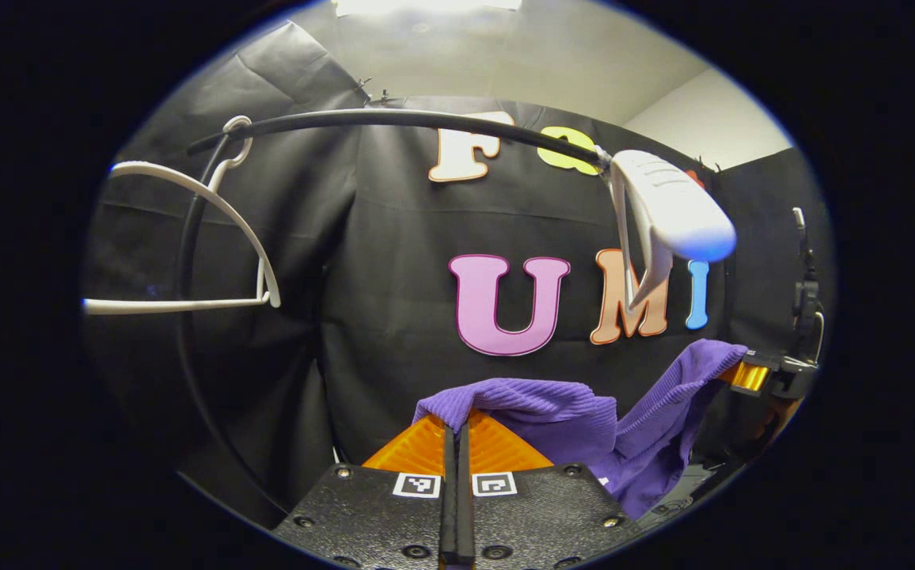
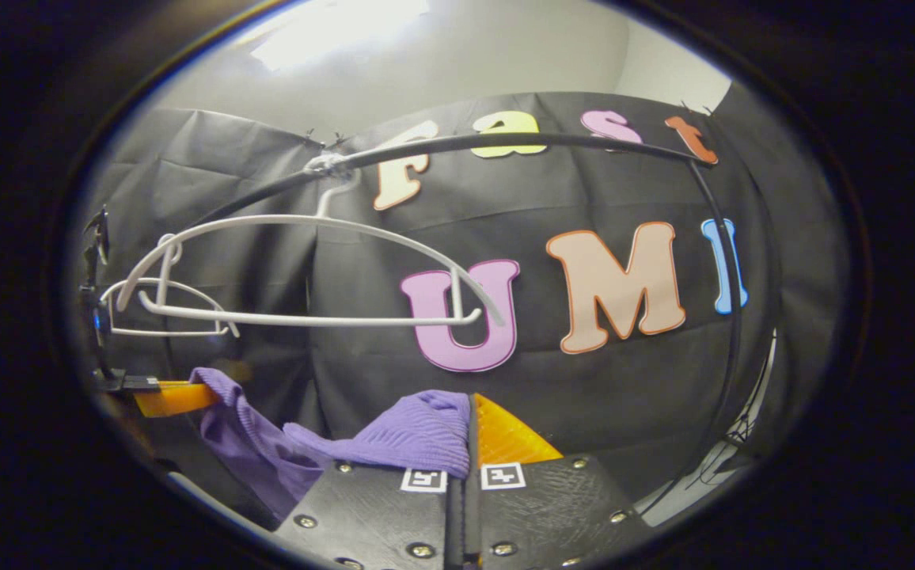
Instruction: Grasp the clothes on the hanger with both hands and then place them into the laundry hamper below.
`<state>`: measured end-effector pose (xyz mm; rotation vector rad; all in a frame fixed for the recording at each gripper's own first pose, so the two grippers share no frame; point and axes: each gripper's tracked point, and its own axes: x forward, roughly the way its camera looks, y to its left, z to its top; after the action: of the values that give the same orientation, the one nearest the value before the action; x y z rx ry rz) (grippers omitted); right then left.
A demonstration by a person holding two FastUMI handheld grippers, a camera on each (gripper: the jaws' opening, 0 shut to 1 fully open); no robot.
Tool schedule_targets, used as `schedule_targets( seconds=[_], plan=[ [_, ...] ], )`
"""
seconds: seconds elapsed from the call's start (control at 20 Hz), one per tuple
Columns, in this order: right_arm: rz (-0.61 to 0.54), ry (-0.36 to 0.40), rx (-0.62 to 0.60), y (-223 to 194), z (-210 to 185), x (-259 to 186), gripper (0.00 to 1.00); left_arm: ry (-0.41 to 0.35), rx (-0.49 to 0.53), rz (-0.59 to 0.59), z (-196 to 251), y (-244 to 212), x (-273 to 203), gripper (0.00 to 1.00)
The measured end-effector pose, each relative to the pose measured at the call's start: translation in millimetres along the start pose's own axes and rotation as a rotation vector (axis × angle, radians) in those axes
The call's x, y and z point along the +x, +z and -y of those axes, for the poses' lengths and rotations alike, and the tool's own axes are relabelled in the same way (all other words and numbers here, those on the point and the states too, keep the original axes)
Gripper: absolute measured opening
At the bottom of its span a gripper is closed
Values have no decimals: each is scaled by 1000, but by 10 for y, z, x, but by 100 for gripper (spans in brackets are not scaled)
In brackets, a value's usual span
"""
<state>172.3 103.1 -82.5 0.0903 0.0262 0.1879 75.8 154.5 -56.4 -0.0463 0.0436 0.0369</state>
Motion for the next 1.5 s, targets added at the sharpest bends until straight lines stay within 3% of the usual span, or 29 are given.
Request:
schedule_targets(
  seconds=[0.05,0.15,0.45,0.5,0.6,0.65,0.7,0.85,0.9,0.95,1.1,1.5],
  plan=[
    [3,-2,8,-23,-27,-85,7,-2,-6,2,39,-19,-46,0],
    [12,2,29,-54,-123,-229,2,-9,-23,-4,100,-80,-151,2],
    [49,25,109,-76,-226,-594,2,-54,-26,3,474,-208,-271,0],
    [47,16,106,-90,-193,-612,7,-65,-20,7,542,-225,-261,0],
    [38,-6,92,-103,-80,-635,7,-86,-25,8,679,-264,-212,0],
    [41,-26,87,-116,-41,-657,2,-97,-34,8,745,-274,-196,0],
    [48,-40,91,-93,6,-676,7,-108,-41,8,812,-284,-172,0],
    [74,-60,83,-34,94,-750,7,-132,-67,14,992,-320,-105,0],
    [82,-68,97,-36,123,-776,2,-140,-66,21,1045,-329,-74,0],
    [84,-71,101,-65,133,-769,9,-145,-62,17,1094,-370,-44,0],
    [82,-78,99,-132,152,-759,9,-171,-47,19,1242,-481,2,1],
    [44,-122,145,-653,311,-705,9,-152,-20,-18,1187,-995,150,1]
  ],
)
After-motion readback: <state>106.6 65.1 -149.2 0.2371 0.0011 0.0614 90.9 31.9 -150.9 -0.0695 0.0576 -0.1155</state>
